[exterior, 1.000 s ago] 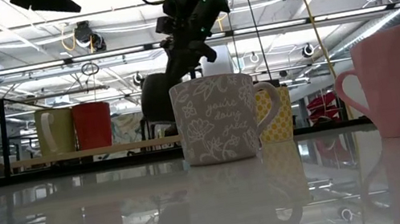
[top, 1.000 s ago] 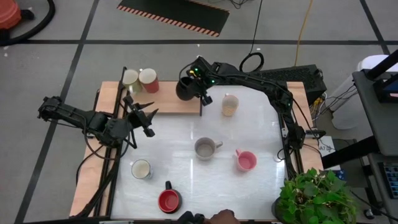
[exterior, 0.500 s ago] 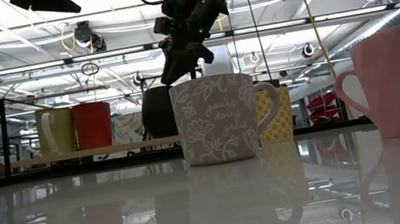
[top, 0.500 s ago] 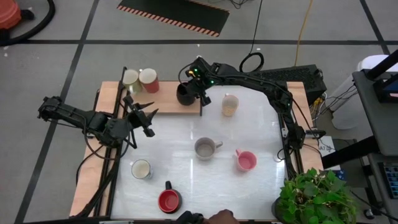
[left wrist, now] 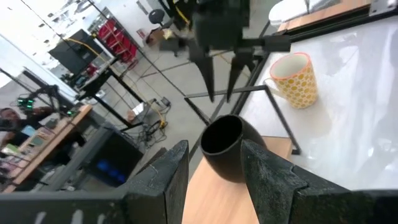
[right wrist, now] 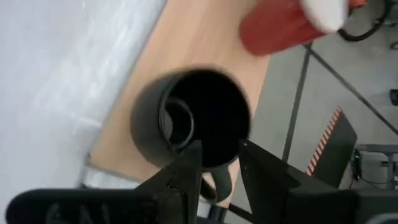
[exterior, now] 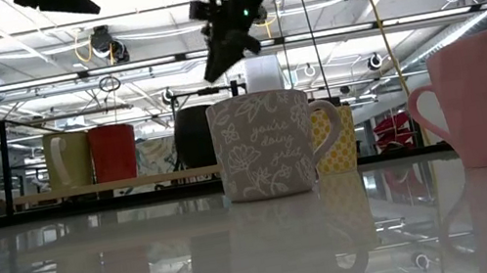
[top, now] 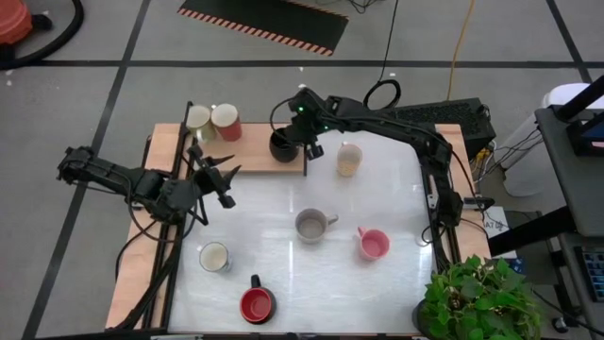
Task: Place coffee mugs
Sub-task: Put the black mug on the shelf
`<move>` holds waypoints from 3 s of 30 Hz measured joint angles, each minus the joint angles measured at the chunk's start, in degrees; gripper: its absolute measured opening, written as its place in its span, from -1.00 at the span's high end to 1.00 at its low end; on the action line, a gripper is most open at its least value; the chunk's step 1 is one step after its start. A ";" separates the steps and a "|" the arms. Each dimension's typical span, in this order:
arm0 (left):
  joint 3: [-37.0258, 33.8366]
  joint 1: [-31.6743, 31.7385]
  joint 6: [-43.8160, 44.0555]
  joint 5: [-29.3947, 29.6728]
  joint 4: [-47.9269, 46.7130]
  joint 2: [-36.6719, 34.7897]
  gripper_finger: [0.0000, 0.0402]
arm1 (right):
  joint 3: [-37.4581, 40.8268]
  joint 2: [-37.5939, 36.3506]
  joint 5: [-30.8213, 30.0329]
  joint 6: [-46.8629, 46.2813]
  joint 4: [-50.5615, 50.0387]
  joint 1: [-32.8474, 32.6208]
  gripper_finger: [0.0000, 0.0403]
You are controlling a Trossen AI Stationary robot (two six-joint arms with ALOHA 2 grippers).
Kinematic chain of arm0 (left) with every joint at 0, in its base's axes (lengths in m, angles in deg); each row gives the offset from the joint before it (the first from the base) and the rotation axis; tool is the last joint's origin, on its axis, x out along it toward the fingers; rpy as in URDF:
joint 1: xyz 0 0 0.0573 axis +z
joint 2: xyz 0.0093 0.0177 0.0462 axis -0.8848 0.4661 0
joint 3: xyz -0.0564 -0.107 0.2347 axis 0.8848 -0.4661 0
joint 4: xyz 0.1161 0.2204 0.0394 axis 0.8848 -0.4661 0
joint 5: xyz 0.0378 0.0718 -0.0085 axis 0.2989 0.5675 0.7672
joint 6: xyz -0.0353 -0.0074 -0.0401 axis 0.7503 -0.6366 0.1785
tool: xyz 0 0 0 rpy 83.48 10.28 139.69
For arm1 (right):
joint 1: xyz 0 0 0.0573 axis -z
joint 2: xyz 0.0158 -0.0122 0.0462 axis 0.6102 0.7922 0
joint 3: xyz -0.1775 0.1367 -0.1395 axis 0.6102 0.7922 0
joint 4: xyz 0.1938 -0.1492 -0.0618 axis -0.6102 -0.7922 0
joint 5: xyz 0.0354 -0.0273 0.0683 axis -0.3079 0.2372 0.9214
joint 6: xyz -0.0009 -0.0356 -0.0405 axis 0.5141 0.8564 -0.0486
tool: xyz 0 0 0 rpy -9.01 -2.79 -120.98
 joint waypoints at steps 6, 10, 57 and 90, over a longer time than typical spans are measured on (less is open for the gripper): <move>-1.50 4.70 -1.28 -8.64 5.86 0.89 0.24 | -0.02 -1.89 -2.65 -7.76 0.40 -2.60 0.50; -2.02 9.01 -0.47 -18.57 6.81 3.53 0.24 | -0.05 -2.81 -6.37 -17.81 -0.59 -4.56 0.50; -2.02 37.88 -5.44 -38.64 35.49 43.55 0.69 | 68.06 -52.43 -44.75 -17.78 47.67 -32.15 0.50; -2.02 39.51 -5.20 -54.56 52.67 53.27 0.69 | 68.06 -52.41 -44.53 -16.71 49.26 -32.54 0.50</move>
